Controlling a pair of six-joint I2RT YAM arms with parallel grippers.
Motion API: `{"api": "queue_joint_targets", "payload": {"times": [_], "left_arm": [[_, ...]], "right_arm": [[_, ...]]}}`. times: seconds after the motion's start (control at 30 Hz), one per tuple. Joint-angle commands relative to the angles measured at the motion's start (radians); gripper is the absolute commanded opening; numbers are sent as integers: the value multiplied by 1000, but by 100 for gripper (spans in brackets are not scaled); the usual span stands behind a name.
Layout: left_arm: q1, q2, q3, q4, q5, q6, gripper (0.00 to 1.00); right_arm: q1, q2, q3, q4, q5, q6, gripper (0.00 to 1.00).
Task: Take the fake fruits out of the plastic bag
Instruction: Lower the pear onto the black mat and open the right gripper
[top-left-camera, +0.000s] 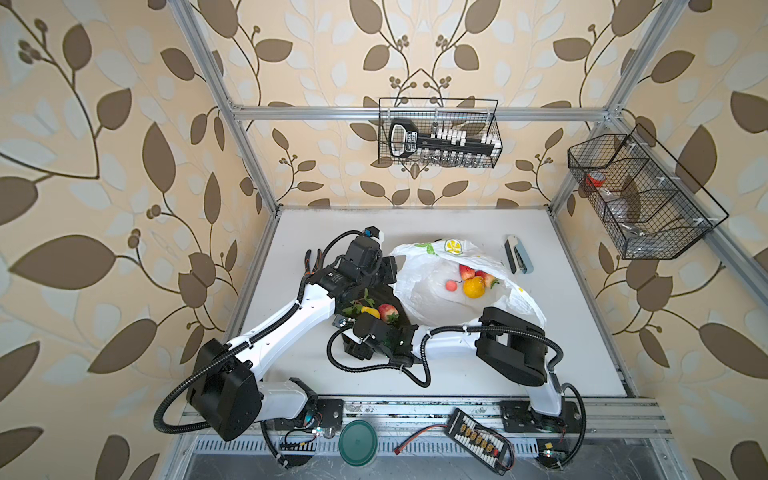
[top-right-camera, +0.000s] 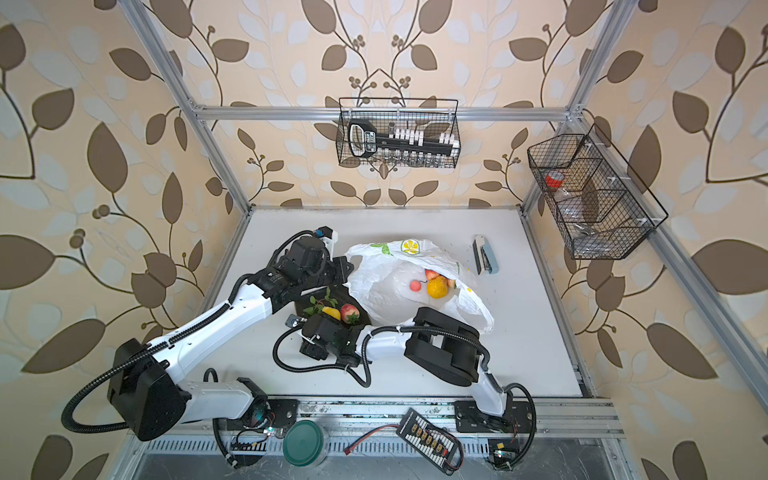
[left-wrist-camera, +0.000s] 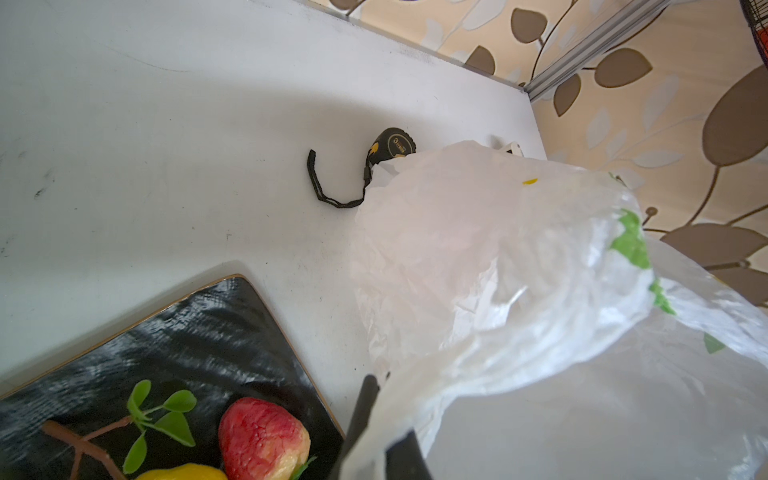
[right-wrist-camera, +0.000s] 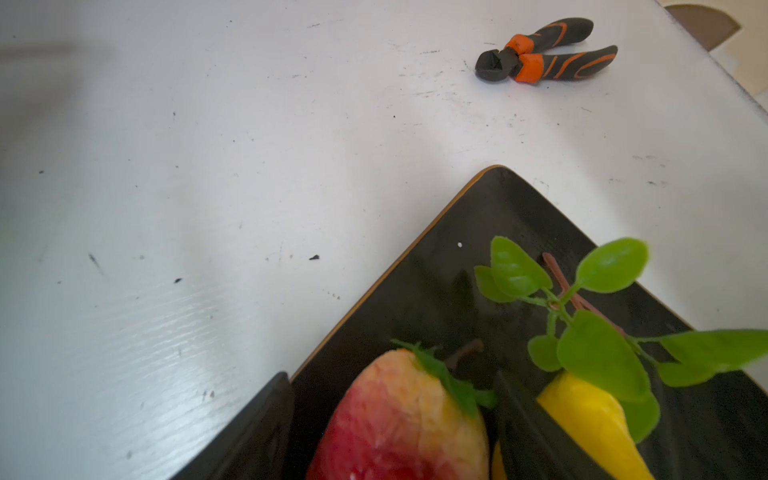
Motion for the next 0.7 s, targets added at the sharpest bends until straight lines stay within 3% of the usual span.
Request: {"api": "queue_joint_targets", "payload": {"times": [0.0, 0.37, 0.5, 0.67], "left_arm": [[9, -37, 35, 8, -11, 13, 0], [9, -32, 47, 4, -8, 17, 0], [10, -35, 44, 9, -8, 12, 0], [9, -34, 32, 27, -1, -3, 0]], "right_arm": [[8, -73, -45, 49, 6, -20, 80], [105, -390, -308, 101, 11, -48, 78], [149, -548, -411, 21, 82, 19, 75], [166, -783, -501, -131, 208, 189, 69]]}}
